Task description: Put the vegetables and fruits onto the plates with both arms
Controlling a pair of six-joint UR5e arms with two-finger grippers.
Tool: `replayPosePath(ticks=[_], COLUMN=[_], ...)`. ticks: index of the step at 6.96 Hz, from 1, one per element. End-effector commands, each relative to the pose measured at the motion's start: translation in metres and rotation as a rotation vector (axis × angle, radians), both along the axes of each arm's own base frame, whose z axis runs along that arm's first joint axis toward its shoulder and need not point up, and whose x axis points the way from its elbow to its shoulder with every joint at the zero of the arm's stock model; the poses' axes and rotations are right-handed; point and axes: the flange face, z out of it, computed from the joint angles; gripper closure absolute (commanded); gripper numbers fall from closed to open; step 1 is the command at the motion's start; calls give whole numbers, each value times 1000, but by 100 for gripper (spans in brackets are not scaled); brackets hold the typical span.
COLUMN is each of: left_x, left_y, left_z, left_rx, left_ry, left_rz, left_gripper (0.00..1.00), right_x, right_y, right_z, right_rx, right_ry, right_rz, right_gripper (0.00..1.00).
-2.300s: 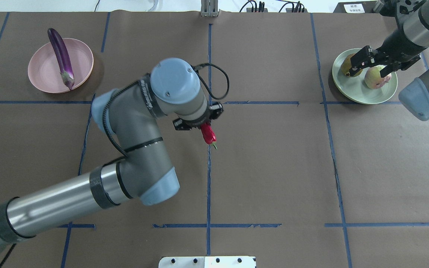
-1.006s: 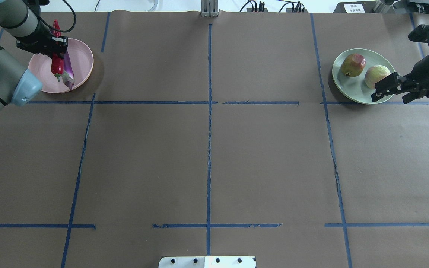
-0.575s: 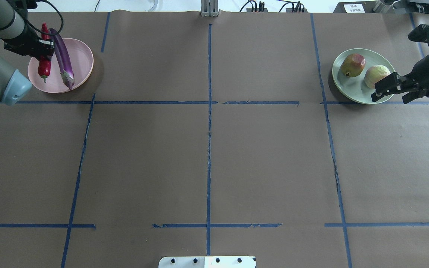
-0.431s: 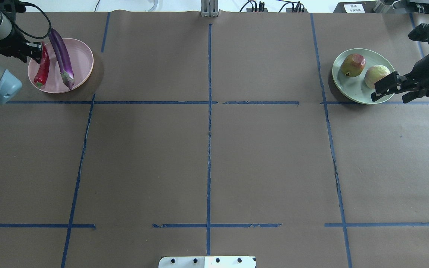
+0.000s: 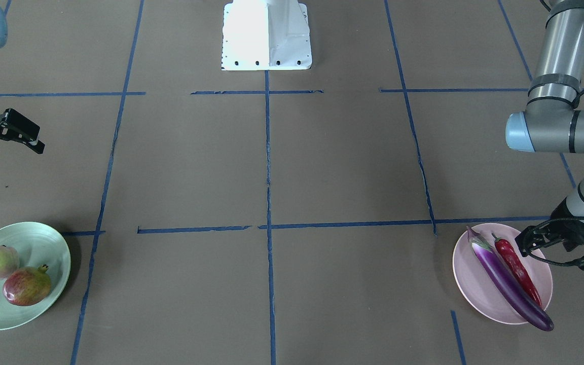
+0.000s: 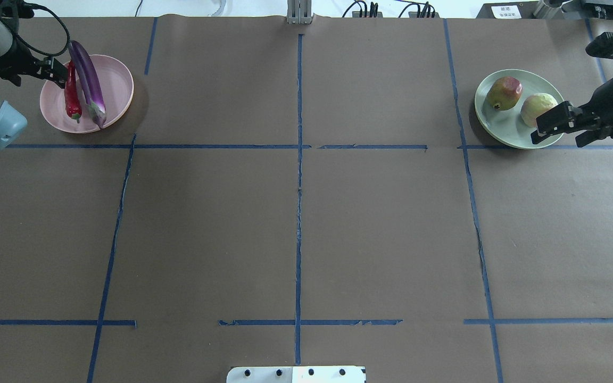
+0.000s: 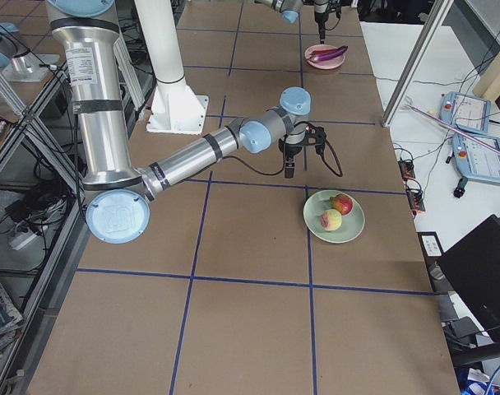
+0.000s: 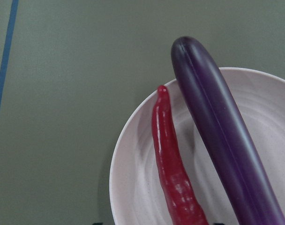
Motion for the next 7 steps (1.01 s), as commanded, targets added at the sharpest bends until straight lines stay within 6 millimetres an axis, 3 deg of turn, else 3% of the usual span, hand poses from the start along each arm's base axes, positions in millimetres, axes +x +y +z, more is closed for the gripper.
replayPosePath(ticks=[1,2,3,4,5,6,7], left_x=[-64,-118,-159,-198,-226,-247,-256], left_y=[-3,-8,-8,-4,18,31,78], left_z=[11,16,22,19,33,19,35], left_rx=[87,115,105,110,104,75,36], left_ry=[50,54,59,64,95,172,188], left_rz=[128,159,202,234,253,233,218], left_gripper=[0,0,0,0,0,0,0], right_x=[61,95,124,150,170,183,186], right_y=[10,24,28,31,37,45,54], right_z=[33,71,99,110,119,125,125], right_rx=[-15,40,82,87,87,89,84], right_ry=[27,66,95,118,130,135,117], right_rz=[66,14,-26,-51,-73,-82,-79], right_gripper=[0,0,0,0,0,0,0])
